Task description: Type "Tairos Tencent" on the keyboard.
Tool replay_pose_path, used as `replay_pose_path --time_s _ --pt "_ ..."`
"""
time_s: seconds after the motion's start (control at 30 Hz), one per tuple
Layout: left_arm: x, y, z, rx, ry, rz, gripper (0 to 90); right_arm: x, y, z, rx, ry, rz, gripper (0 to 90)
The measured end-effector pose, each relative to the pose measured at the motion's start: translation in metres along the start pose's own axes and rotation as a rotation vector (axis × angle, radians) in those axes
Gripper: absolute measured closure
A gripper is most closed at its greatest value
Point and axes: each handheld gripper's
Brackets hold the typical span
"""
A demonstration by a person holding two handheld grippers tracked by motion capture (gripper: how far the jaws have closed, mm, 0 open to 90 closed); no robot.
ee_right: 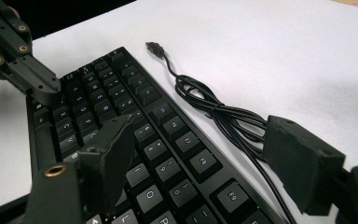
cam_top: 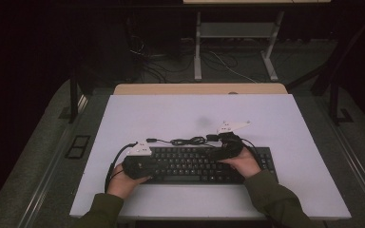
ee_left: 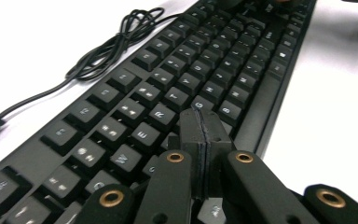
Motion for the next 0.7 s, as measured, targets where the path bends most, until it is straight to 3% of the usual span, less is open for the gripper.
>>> replay_pose_path --time_s 0.7 --pt "-0.003 0.011 -0.018 0.084 -0.038 -0.039 89.2 0.001 0.000 -0.001 0.000 -0.002 -0.001 24.7"
Point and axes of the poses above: each handheld gripper's, and its own axes: z roughly backward along the jaws, x roughly out of its underside, y roughly to its right, and after that the axes turned 11 degrees about x, right-handed
